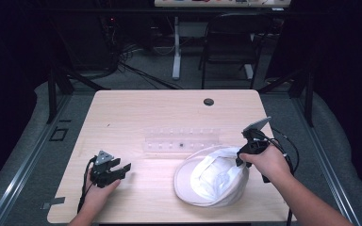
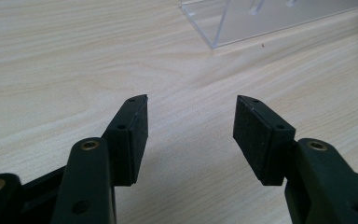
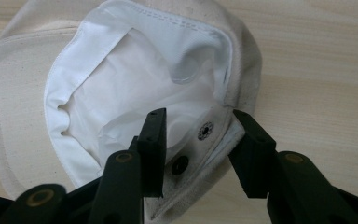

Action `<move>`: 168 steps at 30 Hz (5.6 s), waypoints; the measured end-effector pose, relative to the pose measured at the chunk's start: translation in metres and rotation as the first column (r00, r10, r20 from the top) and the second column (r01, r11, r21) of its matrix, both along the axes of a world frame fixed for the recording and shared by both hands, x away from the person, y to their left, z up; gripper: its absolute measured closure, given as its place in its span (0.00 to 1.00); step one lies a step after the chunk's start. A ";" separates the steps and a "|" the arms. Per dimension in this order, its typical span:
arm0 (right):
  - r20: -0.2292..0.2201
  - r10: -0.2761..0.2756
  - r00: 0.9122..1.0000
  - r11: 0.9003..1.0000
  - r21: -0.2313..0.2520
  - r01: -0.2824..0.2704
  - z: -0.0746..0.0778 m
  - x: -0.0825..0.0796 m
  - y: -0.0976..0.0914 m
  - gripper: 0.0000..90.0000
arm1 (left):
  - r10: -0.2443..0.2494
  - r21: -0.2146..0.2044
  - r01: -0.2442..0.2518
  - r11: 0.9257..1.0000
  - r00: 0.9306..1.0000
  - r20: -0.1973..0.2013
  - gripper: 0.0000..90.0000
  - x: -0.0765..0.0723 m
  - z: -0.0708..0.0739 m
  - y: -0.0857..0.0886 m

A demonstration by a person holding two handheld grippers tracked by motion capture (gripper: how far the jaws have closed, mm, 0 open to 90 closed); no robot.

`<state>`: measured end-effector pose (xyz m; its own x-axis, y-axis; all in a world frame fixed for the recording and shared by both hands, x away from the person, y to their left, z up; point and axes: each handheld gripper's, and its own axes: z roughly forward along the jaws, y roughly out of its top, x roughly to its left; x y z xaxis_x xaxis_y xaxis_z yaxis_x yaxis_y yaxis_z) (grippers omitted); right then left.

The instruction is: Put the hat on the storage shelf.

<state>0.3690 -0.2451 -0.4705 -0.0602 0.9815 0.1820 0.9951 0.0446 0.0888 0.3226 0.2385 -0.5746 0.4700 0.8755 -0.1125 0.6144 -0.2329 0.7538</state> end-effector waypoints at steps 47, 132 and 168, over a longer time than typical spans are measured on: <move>-0.036 0.031 0.999 0.997 -0.065 -0.033 0.036 -0.003 0.007 0.91 | -0.006 -0.001 0.006 1.000 1.000 -0.008 0.51 0.000 0.000 0.001; -0.053 -0.065 0.997 0.833 0.548 0.083 0.154 0.001 0.001 0.91 | -0.031 0.006 0.031 0.999 1.000 -0.001 0.51 -0.002 0.001 -0.003; 0.025 -0.095 0.995 0.778 0.625 0.059 0.175 0.048 0.033 0.91 | -0.112 0.012 0.111 0.994 0.993 0.029 0.50 -0.005 0.006 -0.017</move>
